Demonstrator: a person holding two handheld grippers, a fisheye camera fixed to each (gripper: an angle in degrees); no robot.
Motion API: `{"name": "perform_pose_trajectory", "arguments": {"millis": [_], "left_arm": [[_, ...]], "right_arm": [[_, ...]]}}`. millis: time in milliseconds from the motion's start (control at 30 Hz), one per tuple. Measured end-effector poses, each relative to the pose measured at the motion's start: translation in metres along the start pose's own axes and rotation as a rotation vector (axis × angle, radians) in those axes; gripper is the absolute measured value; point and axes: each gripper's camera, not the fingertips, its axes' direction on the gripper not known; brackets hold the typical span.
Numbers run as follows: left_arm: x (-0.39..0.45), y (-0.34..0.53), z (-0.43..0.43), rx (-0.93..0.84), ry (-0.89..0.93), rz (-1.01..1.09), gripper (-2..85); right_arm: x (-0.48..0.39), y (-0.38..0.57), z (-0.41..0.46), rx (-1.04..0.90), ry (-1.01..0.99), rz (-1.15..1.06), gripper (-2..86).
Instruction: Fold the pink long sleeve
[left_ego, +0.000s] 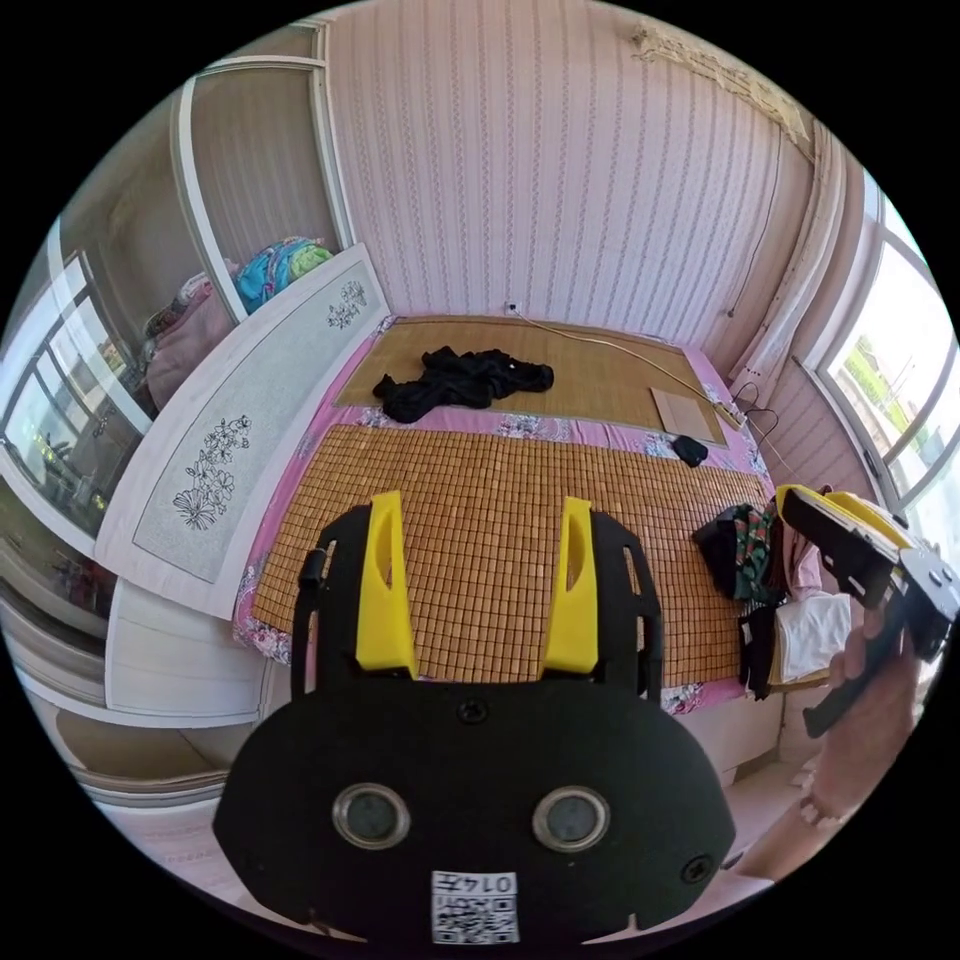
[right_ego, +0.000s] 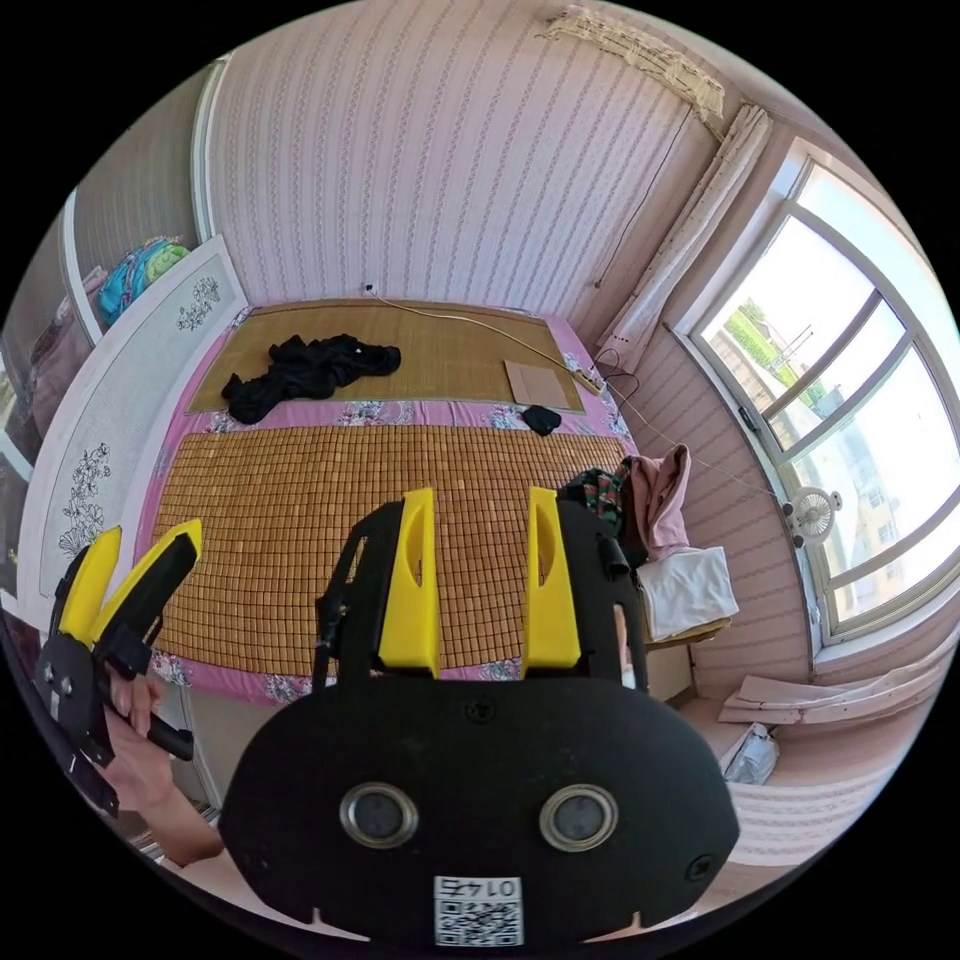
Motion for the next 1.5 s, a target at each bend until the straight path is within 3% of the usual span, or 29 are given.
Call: {"name": "perform_pose_trajectory", "arguments": {"millis": [567,1167,1300,1500], "left_arm": [[-0.044,0.023,-0.061,0.042,0.061,-0.036,18.8],[-0.043,0.039,-0.083,0.037,0.131,0.091,24.1],[-0.044,0.039,-0.084,0.043,0.075,0.045,19.8],[-0.044,0.038,-0.085,0.040,0.105,0.050,20.1]], "right_arm": [[-0.043,0.037,-0.040,0.026,-0.108,-0.047,13.5],[-0.047,0.043,-0.039,0.031,-0.072,-0.038,13.5],[-0.044,0.042,-0.035,0.027,-0.074,-0.036,13.5],[-0.044,0.039,-0.030,0.025,-0.075,-0.039,13.5]]}}
